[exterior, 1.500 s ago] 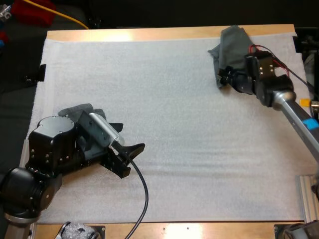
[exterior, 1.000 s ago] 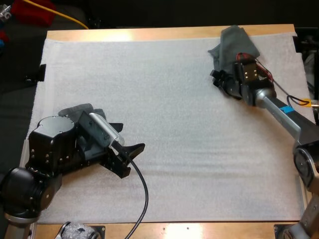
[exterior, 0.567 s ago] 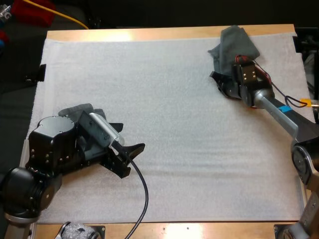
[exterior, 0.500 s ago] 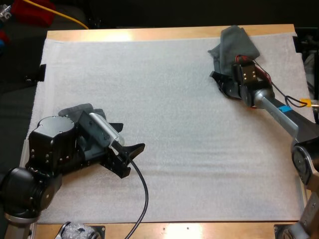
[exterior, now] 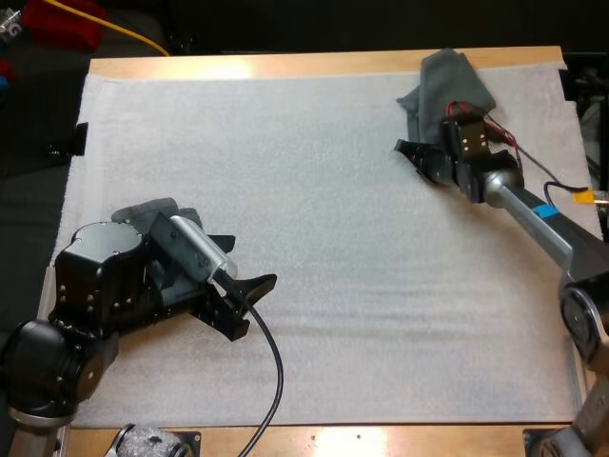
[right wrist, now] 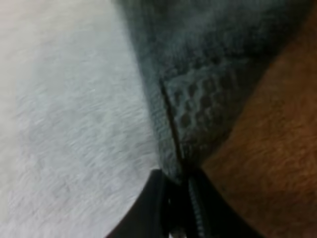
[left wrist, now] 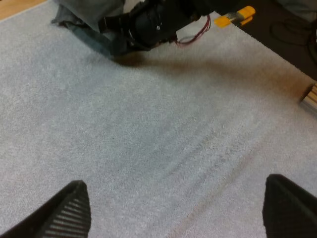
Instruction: Pick towel from pile, fold and stack
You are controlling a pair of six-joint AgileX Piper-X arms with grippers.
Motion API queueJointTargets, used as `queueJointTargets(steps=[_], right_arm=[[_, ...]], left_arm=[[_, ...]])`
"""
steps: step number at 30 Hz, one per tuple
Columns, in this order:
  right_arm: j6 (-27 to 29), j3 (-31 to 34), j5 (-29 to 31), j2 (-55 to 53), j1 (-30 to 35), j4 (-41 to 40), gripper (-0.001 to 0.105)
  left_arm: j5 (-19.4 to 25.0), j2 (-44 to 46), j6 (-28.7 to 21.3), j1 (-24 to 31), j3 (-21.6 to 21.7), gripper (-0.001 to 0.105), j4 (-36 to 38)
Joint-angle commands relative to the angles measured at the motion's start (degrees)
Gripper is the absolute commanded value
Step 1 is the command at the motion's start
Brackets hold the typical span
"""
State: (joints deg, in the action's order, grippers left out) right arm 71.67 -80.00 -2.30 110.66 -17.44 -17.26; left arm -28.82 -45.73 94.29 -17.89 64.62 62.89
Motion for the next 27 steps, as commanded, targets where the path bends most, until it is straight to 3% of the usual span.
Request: queueJointTargets(steps=[1, 2, 11, 27], right_arm=[[3.7, -0.38, 0.31, -1.99, -0.77, -1.51, 0.002], [6.51, -0.38, 0.73, -3.76, -1.56, -2.98, 0.002], [11.77, -0.38, -1.07, -12.57, -3.64, -8.98, 0.002], [11.75, -1.34, -3.17, -22.92, -16.28, -12.38, 0.002]], left_arm=[[-0.1, 0.26, 0.55, 0.05, 0.38, 0.07, -0.1], [-0.1, 0.26, 0.55, 0.05, 0.38, 0.07, -0.1], [-0.1, 0.26, 0.55, 0.05, 0.38, 0.07, -0.1], [-0.1, 0.26, 0.55, 0.05, 0.38, 0.07, -0.1]])
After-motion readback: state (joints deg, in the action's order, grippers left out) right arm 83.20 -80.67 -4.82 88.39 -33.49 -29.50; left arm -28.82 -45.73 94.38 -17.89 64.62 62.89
